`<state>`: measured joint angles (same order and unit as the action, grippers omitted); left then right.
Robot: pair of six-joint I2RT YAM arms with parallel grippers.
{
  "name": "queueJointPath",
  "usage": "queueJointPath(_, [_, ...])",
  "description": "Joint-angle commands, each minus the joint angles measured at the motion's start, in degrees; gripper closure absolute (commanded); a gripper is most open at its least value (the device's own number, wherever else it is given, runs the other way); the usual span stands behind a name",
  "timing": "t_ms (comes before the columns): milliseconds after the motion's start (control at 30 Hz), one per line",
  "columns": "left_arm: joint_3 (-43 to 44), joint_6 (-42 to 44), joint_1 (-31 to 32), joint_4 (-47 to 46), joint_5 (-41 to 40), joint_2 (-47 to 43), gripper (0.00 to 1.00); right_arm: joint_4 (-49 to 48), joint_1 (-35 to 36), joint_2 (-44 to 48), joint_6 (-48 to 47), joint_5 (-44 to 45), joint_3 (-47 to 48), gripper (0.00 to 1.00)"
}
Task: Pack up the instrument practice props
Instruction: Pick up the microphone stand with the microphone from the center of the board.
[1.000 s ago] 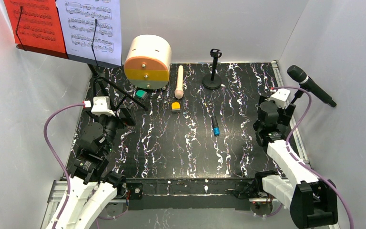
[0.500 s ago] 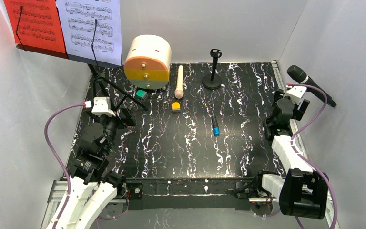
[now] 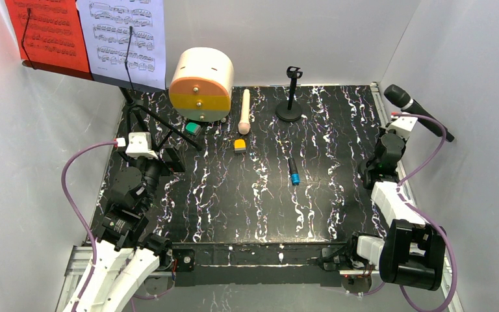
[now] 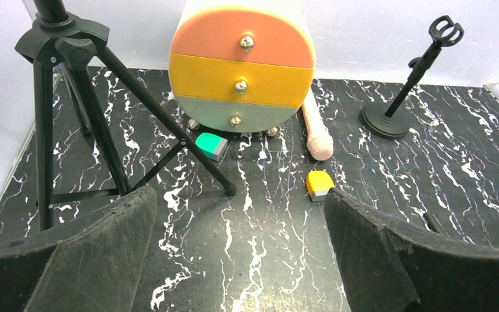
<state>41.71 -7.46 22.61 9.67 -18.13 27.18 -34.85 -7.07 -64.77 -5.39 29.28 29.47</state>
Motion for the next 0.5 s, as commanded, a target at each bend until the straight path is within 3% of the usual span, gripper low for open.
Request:
queueJointPath(0, [-0.45,0.70,0.00,-0.78,1.67,-0.51,0.02,-2.31,0.02,1.94,-2.17,-7.93,1.16,0.91])
queueJointPath(67, [-0.55,0.70,-0.02,-0.79,1.27,-0.41,0.02,-2.15,-0.05,2.54,-1.70,-10.94,1.60,0.99])
queueJointPath(467, [-0.50,0.87,-0.07,-1.15,2.38,-1.44,0.02,-1.46,0.10,3.78,4.58,-28.80,6.53,0.99])
